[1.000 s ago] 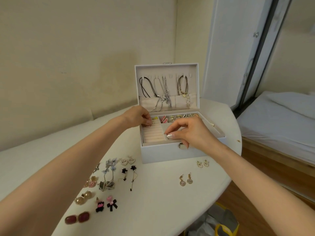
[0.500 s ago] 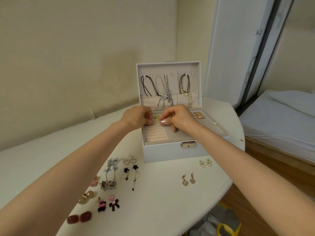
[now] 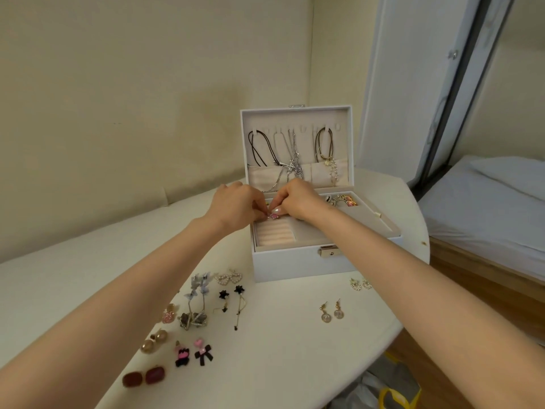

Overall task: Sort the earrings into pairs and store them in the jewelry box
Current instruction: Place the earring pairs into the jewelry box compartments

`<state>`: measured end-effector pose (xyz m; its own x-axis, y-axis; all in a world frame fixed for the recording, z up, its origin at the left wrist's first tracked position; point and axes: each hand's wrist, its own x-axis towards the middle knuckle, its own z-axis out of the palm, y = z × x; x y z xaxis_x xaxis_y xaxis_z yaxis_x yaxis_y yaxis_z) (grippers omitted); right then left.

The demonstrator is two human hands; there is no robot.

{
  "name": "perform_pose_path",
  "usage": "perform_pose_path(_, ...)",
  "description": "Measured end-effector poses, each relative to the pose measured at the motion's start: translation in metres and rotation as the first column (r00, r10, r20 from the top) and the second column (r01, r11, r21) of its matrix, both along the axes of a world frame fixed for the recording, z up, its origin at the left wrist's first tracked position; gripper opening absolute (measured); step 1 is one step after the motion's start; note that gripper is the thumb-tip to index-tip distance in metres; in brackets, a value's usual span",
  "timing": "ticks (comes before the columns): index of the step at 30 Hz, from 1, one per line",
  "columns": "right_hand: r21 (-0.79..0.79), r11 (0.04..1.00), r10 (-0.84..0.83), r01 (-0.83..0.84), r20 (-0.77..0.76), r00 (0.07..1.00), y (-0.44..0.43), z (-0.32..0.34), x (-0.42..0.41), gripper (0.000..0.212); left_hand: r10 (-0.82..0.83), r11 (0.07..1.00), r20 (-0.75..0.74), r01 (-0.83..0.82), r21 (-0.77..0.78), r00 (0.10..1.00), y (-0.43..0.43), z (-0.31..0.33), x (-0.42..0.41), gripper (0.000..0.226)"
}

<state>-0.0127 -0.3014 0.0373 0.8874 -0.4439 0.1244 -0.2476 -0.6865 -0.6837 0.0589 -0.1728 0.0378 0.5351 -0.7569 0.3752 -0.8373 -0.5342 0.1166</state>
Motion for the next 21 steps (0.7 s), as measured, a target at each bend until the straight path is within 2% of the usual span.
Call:
perform_pose_path(5,-0.102,0.994,-0.053,0.047,-0.051,0.997,0.005,0.005,0.006,0.016,0.021,0.999,0.001,-0.021,0.039,1.0,-0.001,0.002,-0.003,0.014)
perform_pose_path(8,-0.137,0.986,-0.096,0.09,-0.044,0.994,0.005,0.003,0.011,0.026,0.023,0.997,0.01,-0.024,0.074,1.0,-0.001,0.004,-0.005,0.012)
perform_pose_path(10,-0.191,0.977,-0.104,0.095,-0.042,0.994,0.006,0.002,0.009,0.018,0.033,0.995,0.038,-0.036,0.09,0.999,-0.002,0.004,-0.007,0.012)
perform_pose_path(12,-0.217,0.973,-0.087,0.08,-0.023,0.996,0.005,0.001,0.004,0.011,0.043,0.994,0.079,-0.05,0.092,0.996,-0.002,0.002,-0.008,0.013)
perform_pose_path(14,-0.233,0.971,-0.047,0.049,0.011,0.999,0.005,0.001,-0.004,0.013,0.062,0.994,0.111,-0.072,0.084,0.992,-0.001,0.0,-0.009,0.016)
perform_pose_path(17,-0.349,0.937,0.003,0.008,0.032,0.999,0.006,0.0,-0.018,0.021,0.074,0.993,0.176,-0.089,0.082,0.982,0.002,-0.003,-0.012,0.017)
perform_pose_path(21,-0.486,0.873,0.037,-0.04,-0.015,0.999,0.007,-0.004,-0.026,0.031,0.057,0.992,0.207,-0.079,0.1,0.977,0.006,-0.007,-0.015,0.023)
